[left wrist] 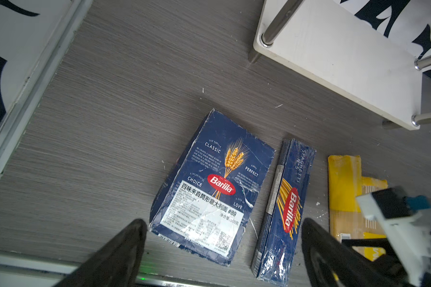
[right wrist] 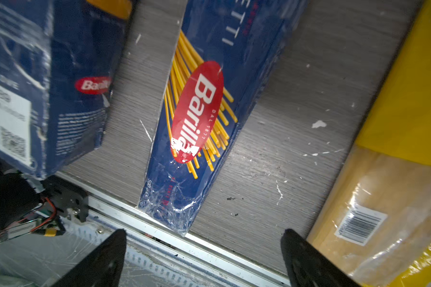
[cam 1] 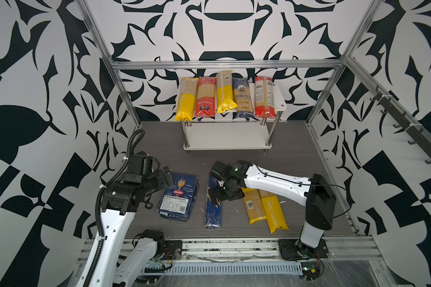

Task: Arrange pasta packages on shelves
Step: Pick up the pasta bag from the center of the table.

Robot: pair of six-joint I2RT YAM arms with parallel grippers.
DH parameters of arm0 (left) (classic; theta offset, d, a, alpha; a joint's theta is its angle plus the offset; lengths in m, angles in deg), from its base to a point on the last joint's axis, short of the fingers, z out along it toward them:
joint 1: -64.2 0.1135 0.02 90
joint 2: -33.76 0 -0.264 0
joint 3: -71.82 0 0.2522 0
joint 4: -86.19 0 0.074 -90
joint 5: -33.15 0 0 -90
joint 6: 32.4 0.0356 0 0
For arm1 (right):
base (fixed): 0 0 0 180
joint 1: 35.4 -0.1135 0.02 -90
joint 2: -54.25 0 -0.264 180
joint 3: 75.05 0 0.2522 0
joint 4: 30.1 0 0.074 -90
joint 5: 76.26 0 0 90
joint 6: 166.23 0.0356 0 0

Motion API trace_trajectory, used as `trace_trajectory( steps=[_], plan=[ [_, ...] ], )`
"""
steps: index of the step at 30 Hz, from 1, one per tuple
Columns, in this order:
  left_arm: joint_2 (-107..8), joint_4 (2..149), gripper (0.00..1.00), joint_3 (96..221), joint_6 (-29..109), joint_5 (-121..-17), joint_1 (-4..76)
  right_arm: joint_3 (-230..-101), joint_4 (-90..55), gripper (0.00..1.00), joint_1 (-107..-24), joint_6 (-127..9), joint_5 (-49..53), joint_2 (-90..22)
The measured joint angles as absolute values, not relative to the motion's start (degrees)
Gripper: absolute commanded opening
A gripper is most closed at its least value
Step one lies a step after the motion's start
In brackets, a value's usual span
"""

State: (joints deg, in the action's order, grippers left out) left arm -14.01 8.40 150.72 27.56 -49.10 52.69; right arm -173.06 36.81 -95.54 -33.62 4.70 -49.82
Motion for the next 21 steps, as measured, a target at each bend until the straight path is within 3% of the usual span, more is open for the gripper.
trace_trajectory(
  steps=[16, 21],
  plan=[
    [-15.74, 9.43, 1.00, 156.49, 29.57, -46.11, 52.69, -176.03, 33.01, 0.99, -102.56, -27.50, 4.61, -64.25],
    [-16.39, 10.31, 0.99, 156.27, 30.29, -46.15, 52.69, -175.90, 32.85, 0.92, -102.56, -24.83, 4.81, -64.84]
  ],
)
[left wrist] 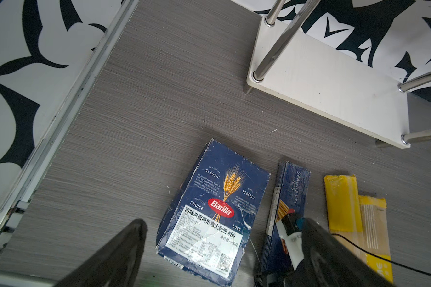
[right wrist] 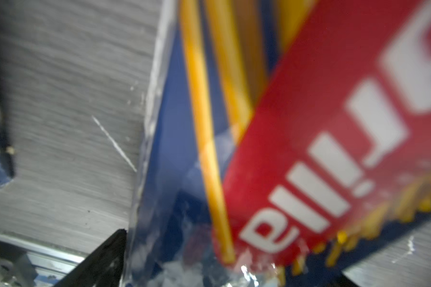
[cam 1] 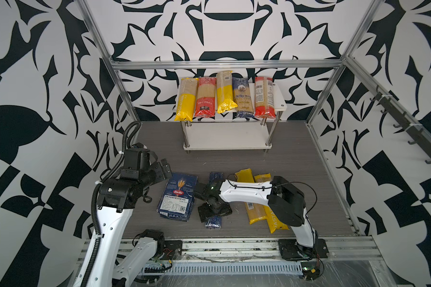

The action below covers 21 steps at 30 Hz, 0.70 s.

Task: Arrange pasta packages on shelves
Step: Pick up the pasta bag from the center of the table.

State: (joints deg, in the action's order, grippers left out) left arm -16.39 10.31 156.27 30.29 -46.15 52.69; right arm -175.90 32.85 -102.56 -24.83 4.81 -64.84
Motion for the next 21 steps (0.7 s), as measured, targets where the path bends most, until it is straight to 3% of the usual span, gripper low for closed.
trace_trajectory(
  steps=[5, 7, 15, 21],
  plan=[
    [-16.44, 11.16, 0.99, 156.27, 30.88, -46.13, 52.73, -175.13, 32.72, 0.52, -102.54, -23.67, 4.68, -64.40],
    [-16.57, 11.55, 0.99, 156.27, 31.14, -46.13, 52.84, -175.07, 32.81, 0.43, -102.36, -23.19, 4.39, -63.66],
    [-17.97, 13.45, 1.00, 156.27, 31.67, -46.13, 53.11, -171.66, 31.04, 0.27, -100.63, -24.59, 3.76, -60.25],
    [-19.80, 14.98, 0.99, 156.38, 31.78, -46.15, 53.32, -167.31, 30.10, 0.25, -98.25, -25.12, 2.36, -55.49]
  ],
)
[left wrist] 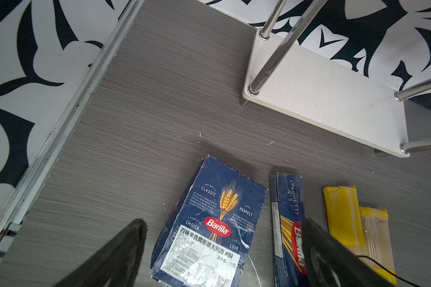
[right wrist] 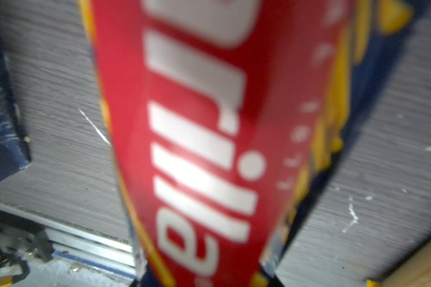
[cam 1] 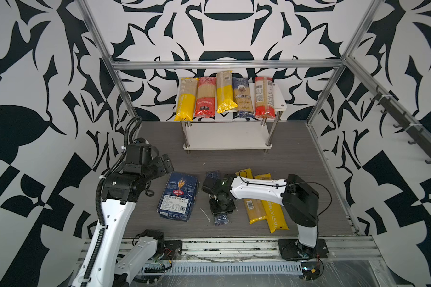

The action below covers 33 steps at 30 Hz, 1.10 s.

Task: Arrange pasta packages on shelves
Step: Pick up the pasta bag from the center of the table, then place the pasta bag on the shelf.

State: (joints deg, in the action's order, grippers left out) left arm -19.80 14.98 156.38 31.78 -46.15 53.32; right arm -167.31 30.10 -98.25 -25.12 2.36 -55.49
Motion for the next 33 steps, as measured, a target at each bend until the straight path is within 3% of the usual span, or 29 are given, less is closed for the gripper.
trace_trajectory(
  steps=[13, 20, 33],
  plan=[
    [-25.11, 18.96, 1.00, 158.55, 31.95, -46.65, 53.35, -160.25, 29.64, 0.22, -93.22, -25.03, 2.58, -40.21],
    [-27.76, 21.23, 1.00, 159.49, 31.71, -47.29, 53.43, -157.10, 30.28, 0.22, -86.25, -25.82, 2.64, -31.40],
    [-30.49, 24.03, 1.00, 162.61, 30.97, -47.59, 53.50, -165.08, 37.38, 0.20, -67.80, -41.73, 5.72, -33.41]
  ],
)
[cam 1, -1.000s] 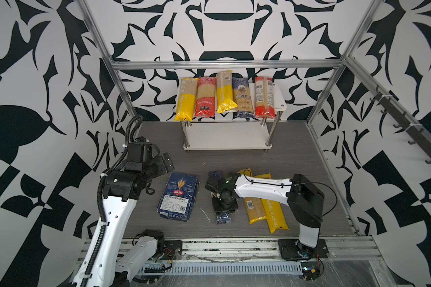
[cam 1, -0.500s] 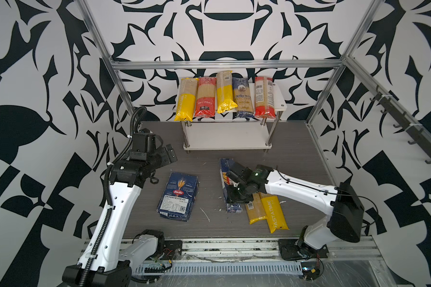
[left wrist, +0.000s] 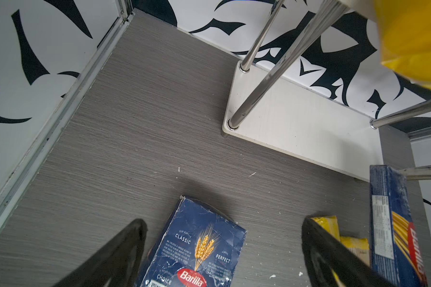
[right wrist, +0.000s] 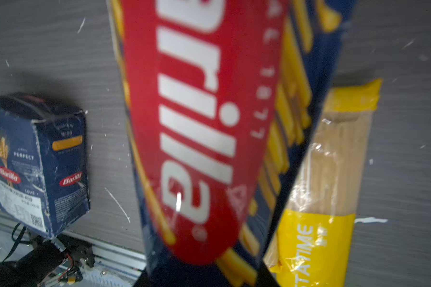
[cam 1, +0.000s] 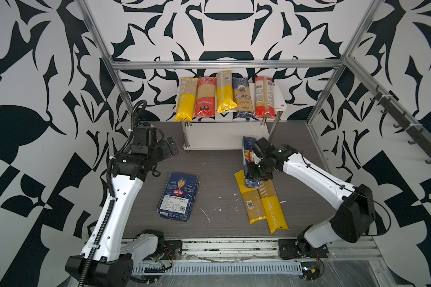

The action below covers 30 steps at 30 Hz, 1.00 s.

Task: Arrange pasta packages on shelves
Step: Place the pasta bag on the shelf.

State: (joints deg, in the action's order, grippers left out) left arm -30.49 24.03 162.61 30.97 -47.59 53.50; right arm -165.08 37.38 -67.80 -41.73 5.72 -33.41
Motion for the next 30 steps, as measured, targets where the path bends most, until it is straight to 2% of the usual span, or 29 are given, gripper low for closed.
trace_trajectory(
  steps=[13, 30],
  plan=[
    [-32.98, 25.06, 1.00, 166.44, 31.30, -45.60, 54.77, -174.76, 35.63, 0.19, -59.96, -55.54, 9.53, -46.28],
    [-38.86, 26.41, 0.99, 174.83, 34.07, -45.98, 59.42, -183.96, 28.85, 0.18, -54.54, -58.45, 10.42, -58.28]
  ],
)
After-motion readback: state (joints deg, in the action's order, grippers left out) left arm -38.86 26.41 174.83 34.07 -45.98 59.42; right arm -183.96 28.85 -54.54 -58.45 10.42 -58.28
